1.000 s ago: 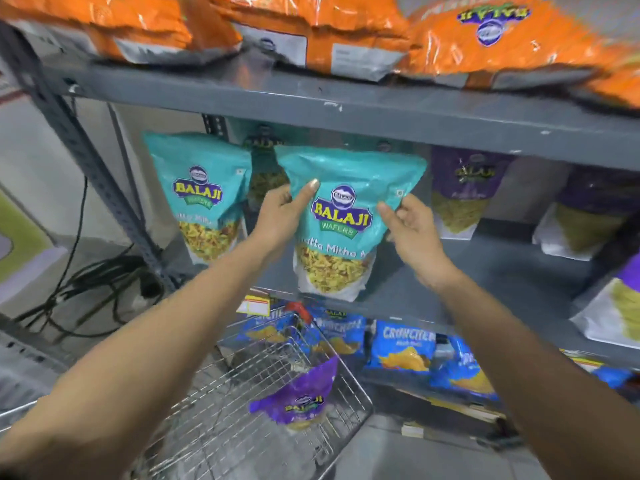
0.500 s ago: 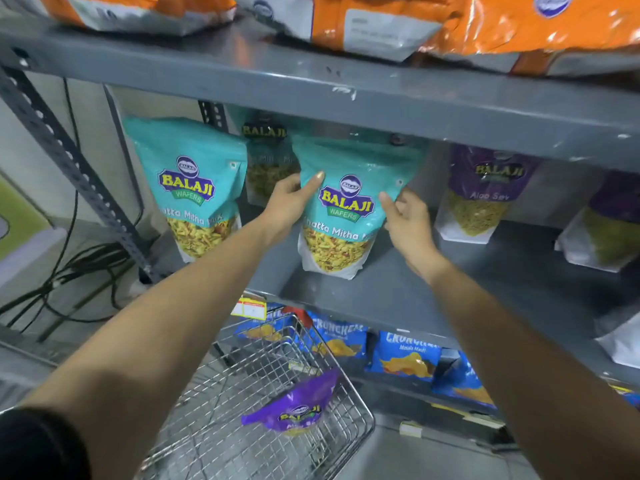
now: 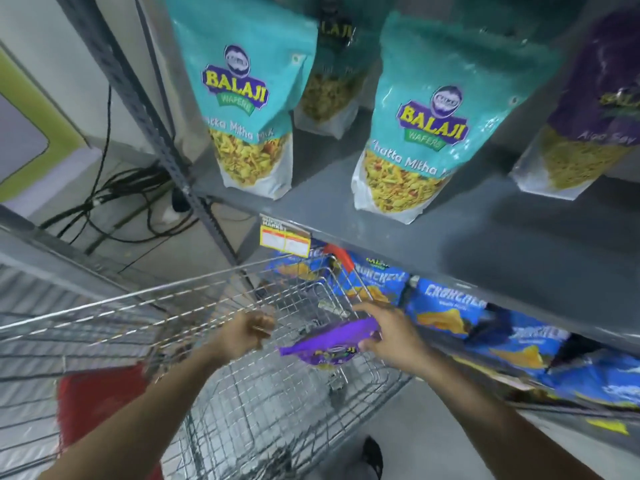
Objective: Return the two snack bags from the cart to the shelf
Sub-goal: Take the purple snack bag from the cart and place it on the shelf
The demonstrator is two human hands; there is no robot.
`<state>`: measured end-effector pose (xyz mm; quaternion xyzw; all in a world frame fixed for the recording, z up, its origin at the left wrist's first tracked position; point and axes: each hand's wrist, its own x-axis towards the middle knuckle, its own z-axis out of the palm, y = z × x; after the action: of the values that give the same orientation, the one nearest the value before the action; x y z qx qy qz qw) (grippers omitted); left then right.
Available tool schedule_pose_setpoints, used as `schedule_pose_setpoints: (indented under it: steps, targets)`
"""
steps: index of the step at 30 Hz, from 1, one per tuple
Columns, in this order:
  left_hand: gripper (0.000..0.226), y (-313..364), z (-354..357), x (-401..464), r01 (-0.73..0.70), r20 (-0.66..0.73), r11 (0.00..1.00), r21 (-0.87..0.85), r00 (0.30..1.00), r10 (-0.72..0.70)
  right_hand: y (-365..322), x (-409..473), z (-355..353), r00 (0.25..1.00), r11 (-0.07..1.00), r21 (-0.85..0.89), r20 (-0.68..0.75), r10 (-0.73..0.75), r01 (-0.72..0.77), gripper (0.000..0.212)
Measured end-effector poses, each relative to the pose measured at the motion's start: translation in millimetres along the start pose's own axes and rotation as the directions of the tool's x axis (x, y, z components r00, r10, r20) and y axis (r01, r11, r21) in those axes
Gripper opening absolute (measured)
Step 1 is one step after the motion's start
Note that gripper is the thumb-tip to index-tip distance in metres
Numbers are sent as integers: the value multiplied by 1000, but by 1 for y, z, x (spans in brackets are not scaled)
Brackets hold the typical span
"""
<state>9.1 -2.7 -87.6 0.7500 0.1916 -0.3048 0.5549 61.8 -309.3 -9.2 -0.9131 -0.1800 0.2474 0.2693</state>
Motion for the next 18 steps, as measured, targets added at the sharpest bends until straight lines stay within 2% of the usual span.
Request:
schedule_pose_setpoints:
  steps: [1, 2, 3, 4, 5, 8, 10, 12, 15, 18]
  targets:
    - [34, -16, 9, 2, 43, 45, 998, -45, 998, -41, 0, 6, 10, 997, 992, -107, 52, -54, 60, 63]
    - [59, -29, 18, 2, 49, 98, 995, -92, 994, -40, 0, 12, 19, 991, 971, -208, 89, -99, 115, 63]
    - [83, -40, 32, 3, -7, 148, 999, -43, 989, 14, -1, 18, 25, 987, 943, -300, 107, -120, 147, 60]
    - [90, -43, 49, 3, -83, 159, 996, 38, 984, 76, -1, 22, 31, 986, 915, -371, 120, -119, 156, 55]
    - [87, -42, 64, 3, -140, 135, 988, 60, 982, 131, -1, 26, 35, 985, 899, -411, 135, -104, 151, 51]
    - [69, -39, 98, 13, -250, 23, 966, -60, 967, 252, 2, 33, 50, 984, 879, -454, 163, -76, 144, 38]
    - [47, -41, 109, 23, -277, -105, 946, -171, 959, 262, 7, 37, 56, 986, 858, -495, 148, -75, 140, 27]
    - [39, -42, 111, 28, -275, -177, 937, -217, 955, 240, 10, 39, 58, 991, 871, -476, 110, -77, 121, 18]
    - [35, -26, 104, 18, -237, -187, 941, -242, 963, 195, 0, 36, 46, 993, 902, -416, 57, -99, 114, 6]
    - [30, 7, 89, -2, -294, -211, 927, -231, 946, 247, -24, 27, 12, 994, 936, -336, 30, -103, 107, 7]
